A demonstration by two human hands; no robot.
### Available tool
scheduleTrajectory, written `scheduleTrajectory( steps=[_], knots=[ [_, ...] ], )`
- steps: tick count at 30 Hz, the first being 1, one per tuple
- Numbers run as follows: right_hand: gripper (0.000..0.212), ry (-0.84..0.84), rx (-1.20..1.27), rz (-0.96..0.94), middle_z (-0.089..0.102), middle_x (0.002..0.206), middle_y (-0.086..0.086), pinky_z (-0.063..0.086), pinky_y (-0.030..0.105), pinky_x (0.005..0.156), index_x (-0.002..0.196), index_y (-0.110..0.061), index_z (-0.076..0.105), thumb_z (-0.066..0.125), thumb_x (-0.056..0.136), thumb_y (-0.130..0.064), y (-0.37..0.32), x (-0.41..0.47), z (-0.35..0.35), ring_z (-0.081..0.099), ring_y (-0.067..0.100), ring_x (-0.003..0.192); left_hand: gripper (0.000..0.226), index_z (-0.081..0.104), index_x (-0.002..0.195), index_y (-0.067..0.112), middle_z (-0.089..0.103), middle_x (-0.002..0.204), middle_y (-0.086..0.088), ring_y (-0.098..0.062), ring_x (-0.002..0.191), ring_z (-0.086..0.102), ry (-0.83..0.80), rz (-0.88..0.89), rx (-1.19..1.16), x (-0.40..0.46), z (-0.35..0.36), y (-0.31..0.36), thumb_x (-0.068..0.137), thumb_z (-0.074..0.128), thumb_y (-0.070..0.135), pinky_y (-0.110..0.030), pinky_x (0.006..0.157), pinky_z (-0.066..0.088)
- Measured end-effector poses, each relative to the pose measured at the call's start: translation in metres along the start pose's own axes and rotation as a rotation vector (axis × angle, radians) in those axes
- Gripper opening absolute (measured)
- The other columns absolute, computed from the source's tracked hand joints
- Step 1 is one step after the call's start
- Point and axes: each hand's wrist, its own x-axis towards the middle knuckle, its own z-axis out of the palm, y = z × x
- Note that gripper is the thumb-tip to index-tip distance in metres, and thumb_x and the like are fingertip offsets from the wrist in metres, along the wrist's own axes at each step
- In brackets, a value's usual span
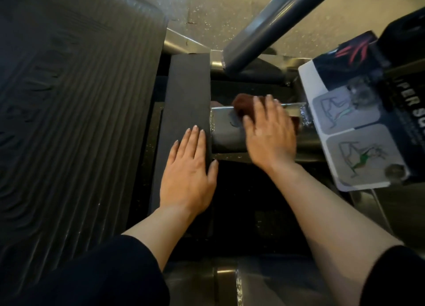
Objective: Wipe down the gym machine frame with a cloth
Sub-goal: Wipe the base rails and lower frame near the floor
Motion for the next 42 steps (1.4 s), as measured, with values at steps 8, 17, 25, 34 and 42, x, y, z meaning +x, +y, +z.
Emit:
scheduleTrajectory(
  steps=[8, 17, 25, 34, 42],
  knots=[
    [0.055, 0.138, 0.08, 0.155, 0.019, 0.161, 0.011, 0.01, 0.044, 0.12, 0.153, -0.016, 0.025, 0.029, 0.103, -0.04, -0.038, -0.002, 0.011, 0.016, 0.028, 0.148, 0.066, 0.001, 0.155, 0.017, -0.005, 0.163, 0.001, -0.007, 0.147, -0.013, 0.026, 0.001, 0.0, 0.0, 0.001, 0.002, 0.101, 0.028, 0.044, -0.028, 0.119, -0.011],
    [0.054, 0.022, 0.07, -0.07, 0.014, 0.163, 0.002, 0.007, 0.039, 0.121, 0.155, -0.025, 0.019, 0.032, 0.104, -0.038, -0.021, -0.004, 0.007, 0.008, 0.02, 0.15, 0.066, 0.002, 0.155, 0.017, -0.004, 0.163, 0.001, -0.007, 0.147, -0.012, 0.021, -0.009, -0.019, -0.001, 0.0, 0.002, 0.1, 0.028, 0.044, -0.029, 0.12, -0.008],
    [0.053, 0.04, 0.076, -0.088, 0.018, 0.162, 0.005, 0.004, 0.045, 0.121, 0.153, -0.026, 0.024, 0.029, 0.101, -0.035, -0.044, -0.05, 0.019, 0.01, 0.024, 0.15, 0.065, 0.0, 0.154, 0.017, -0.004, 0.163, 0.001, -0.007, 0.147, -0.013, 0.003, 0.0, -0.018, -0.001, 0.0, 0.001, 0.101, 0.027, 0.044, -0.029, 0.12, -0.008],
    [0.057, -0.083, 0.055, 0.049, 0.008, 0.164, 0.005, 0.001, 0.042, 0.12, 0.155, -0.028, 0.014, 0.029, 0.103, -0.045, 0.005, 0.016, -0.009, 0.003, 0.022, 0.151, 0.066, -0.001, 0.154, 0.02, -0.008, 0.162, 0.004, -0.005, 0.146, -0.016, -0.024, -0.011, 0.007, 0.001, 0.002, -0.001, 0.1, 0.025, 0.047, -0.03, 0.121, -0.007],
    [0.048, 0.096, 0.262, 0.086, 0.032, 0.156, 0.01, 0.016, 0.036, 0.122, 0.147, -0.014, 0.04, 0.045, 0.099, -0.01, -0.01, -0.033, -0.006, 0.024, 0.023, 0.147, 0.066, 0.005, 0.155, 0.017, -0.001, 0.163, 0.001, -0.009, 0.148, -0.008, 0.007, -0.013, 0.043, 0.0, 0.004, -0.005, 0.1, 0.029, 0.045, -0.032, 0.122, -0.002]
  ],
)
